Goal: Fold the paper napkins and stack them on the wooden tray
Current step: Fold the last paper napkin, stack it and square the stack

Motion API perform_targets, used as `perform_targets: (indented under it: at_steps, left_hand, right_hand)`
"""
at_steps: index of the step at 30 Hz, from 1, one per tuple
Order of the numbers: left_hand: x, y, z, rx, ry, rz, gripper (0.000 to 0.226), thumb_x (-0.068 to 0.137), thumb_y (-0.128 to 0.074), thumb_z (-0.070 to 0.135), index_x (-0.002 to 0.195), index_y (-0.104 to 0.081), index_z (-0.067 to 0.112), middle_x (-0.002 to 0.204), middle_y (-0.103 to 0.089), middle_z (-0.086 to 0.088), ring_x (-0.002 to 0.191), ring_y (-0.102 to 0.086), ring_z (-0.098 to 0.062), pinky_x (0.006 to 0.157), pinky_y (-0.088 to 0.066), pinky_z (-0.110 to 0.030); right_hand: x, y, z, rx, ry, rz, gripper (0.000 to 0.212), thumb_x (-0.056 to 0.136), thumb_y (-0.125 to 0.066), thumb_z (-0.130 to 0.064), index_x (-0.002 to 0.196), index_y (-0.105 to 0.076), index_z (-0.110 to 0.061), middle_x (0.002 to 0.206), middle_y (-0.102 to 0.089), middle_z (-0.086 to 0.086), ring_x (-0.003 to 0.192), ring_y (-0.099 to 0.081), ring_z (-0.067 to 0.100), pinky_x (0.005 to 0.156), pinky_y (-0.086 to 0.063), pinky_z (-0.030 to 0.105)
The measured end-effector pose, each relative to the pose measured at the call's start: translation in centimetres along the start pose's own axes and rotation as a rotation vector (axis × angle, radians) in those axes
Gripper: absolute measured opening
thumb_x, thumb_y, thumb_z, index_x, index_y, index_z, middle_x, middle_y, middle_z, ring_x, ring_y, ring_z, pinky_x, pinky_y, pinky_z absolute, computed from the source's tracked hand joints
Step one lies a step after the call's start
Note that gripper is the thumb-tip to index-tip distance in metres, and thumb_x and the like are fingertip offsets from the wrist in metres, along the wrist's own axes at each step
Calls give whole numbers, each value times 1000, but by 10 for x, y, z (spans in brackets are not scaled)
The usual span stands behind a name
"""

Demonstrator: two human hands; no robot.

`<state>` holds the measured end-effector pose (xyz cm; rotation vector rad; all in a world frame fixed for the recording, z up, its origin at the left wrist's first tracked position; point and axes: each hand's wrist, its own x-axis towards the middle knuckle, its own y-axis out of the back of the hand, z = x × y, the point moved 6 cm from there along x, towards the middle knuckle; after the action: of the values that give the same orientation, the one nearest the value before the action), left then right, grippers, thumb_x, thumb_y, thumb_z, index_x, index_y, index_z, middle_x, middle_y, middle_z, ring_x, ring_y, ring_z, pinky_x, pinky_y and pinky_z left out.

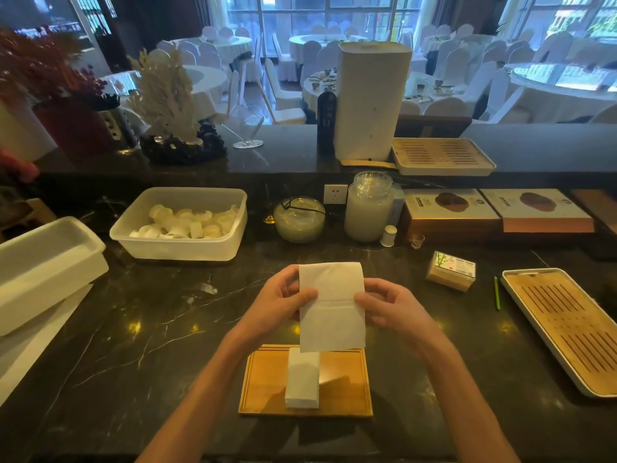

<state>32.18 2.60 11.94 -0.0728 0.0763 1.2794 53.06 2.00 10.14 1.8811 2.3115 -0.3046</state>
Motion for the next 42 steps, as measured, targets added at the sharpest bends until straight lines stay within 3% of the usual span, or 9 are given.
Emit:
perform_targets:
  at_steps: [4, 11, 14, 20, 25, 30, 34, 38, 42]
  left_hand:
    - [-1, 0, 0, 19, -5, 8, 33, 90, -72, 24, 116, -64, 42, 113, -74, 11, 106, -73, -15, 71, -64, -30]
    - [-2, 0, 6, 4, -22, -3, 38, 92, -70, 15, 98, -73, 52, 106, -76, 16, 103, -73, -7, 69, -60, -20]
    - [-2, 1, 7, -25, -22, -4, 29, 89, -71, 22, 99, -75, 48, 105, -76, 15, 102, -73, -6, 69, -60, -19]
    - [0, 3, 7, -63, -24, -8, 24, 82, -73, 36, 105, -75, 43, 111, -76, 10, 104, -74, -12, 72, -61, -22]
    - [2, 4, 8, -42, -15, 43, 16, 86, -68, 40, 99, -77, 42, 104, -78, 10, 97, -76, -11, 68, -61, -19]
    - [6, 4, 9, -34, -19, 62, 23, 92, -68, 24, 94, -78, 44, 102, -78, 12, 96, -76, -11, 68, -61, -19]
    - [8, 4, 10, -27, -45, 45, 32, 93, -68, 15, 94, -78, 46, 102, -78, 15, 98, -75, -7, 68, -60, -18]
    - [9, 5, 12, -10, -104, -3, 26, 95, -64, 6, 101, -81, 25, 112, -76, 12, 110, -68, -5, 75, -59, -18]
    - [10, 6, 9, -120, -81, -17, 22, 94, -65, 10, 99, -81, 25, 122, -73, 10, 118, -66, -8, 82, -62, -26]
  right_hand:
    - [1, -1, 0, 11, 17, 10, 24, 90, -71, -20, 114, -68, -22, 101, -79, -7, 97, -76, 16, 69, -63, 27]
    - [3, -1, -2, -11, 69, 17, 25, 89, -72, -14, 113, -69, -21, 103, -78, -7, 97, -75, 15, 70, -62, 24]
    - [5, 0, -5, -13, 91, 22, 23, 89, -71, -8, 107, -71, -22, 100, -78, -7, 96, -75, 14, 69, -61, 23]
    - [6, -2, -11, 14, 87, 8, 30, 77, -76, -36, 105, -73, -25, 101, -77, -6, 96, -76, 17, 73, -64, 31]
    - [8, 1, -12, -14, 101, 83, 13, 87, -74, -23, 99, -75, -27, 97, -78, -9, 93, -76, 13, 66, -62, 22]
    - [9, 1, -13, -22, 105, 78, 23, 89, -73, -17, 88, -77, -39, 95, -78, -12, 91, -75, 9, 63, -59, 17]
    - [9, 4, -13, 0, 131, 96, 24, 89, -73, -14, 91, -77, -37, 96, -77, -12, 92, -74, 8, 63, -59, 17]
    - [9, 6, -17, -40, 176, 98, 29, 91, -68, -5, 84, -78, -32, 96, -76, -13, 96, -70, 5, 66, -60, 18]
    - [11, 6, -21, -49, 214, 129, 41, 94, -63, 1, 72, -75, -31, 92, -71, -24, 97, -67, -4, 61, -58, 17]
